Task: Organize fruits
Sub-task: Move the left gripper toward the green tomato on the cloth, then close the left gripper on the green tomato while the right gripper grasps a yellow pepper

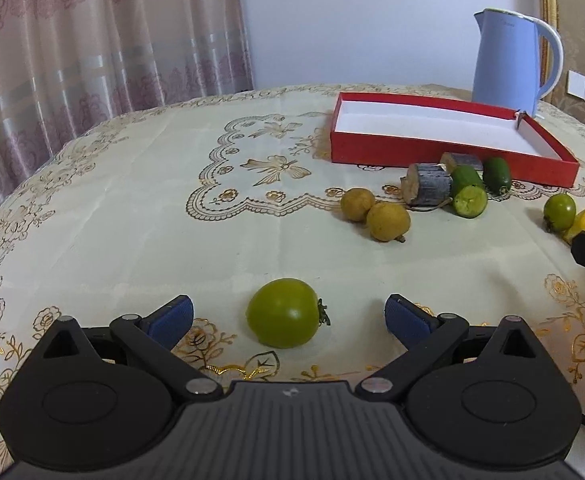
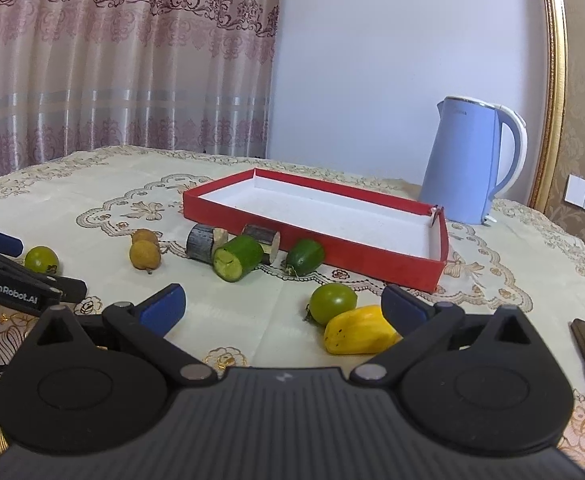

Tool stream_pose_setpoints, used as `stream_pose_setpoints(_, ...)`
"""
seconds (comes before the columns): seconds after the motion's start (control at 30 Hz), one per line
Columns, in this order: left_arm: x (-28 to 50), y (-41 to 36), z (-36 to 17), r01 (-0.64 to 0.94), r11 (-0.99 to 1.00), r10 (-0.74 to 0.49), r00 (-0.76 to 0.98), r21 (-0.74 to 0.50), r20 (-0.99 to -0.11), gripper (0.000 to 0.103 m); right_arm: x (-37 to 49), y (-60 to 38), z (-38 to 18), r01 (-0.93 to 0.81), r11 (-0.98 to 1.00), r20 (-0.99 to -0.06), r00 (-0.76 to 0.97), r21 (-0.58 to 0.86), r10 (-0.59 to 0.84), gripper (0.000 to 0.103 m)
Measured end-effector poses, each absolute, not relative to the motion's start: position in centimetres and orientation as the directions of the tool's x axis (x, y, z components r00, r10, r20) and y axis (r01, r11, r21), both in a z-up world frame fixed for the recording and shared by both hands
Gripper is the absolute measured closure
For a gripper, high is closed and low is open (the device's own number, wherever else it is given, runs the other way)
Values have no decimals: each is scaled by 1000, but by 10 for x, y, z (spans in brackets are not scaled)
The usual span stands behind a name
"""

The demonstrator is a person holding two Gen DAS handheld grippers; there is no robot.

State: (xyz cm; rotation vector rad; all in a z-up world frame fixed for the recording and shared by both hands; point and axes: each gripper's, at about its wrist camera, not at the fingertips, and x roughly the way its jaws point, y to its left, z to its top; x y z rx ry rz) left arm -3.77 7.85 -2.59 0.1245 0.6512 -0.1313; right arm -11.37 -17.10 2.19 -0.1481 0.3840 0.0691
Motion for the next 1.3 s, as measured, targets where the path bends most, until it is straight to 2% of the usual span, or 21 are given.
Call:
stream_pose_setpoints(0.43,-35,67,-24,169,983,-91,786,71,-612,1,-118,-172,25,-73,985,-366,930,-157,10,0)
stream_pose_setpoints(0.53,-36,62,-24,180,981,-95,786,79,-611,6,-120,-172,26,-74,984,-365,931,-163,9,0)
stream_pose_setpoints(0.87,-38,58,-26,184,979,-96,788,84,-608,7,-110,-183,23,-19,990,-437,898,-141,-45,0)
stream_pose_setpoints(0.93,-38,58,-26,186,979,-97,788,84,-608,7,-108,-189,24,-11,993,-447,893,-119,-44,6)
stream_pose_setpoints(0.97,-37,58,-26,187,979,-98,788,84,-608,7,-107,-192,24,-5,994,-455,889,-107,-45,14)
stream_pose_setpoints(1.0,-37,58,-26,186,979,-98,788,84,-608,7,-105,-195,24,0,996,-464,885,-92,-43,14)
stream_pose_setpoints(1.13,-35,58,-26,186,979,-101,787,79,-608,7,-103,-200,22,12,997,-470,881,-83,-50,13)
stream_pose_setpoints(1.3,-33,58,-26,185,981,-108,784,64,-612,7,-102,-200,22,12,996,-472,880,-87,-52,5)
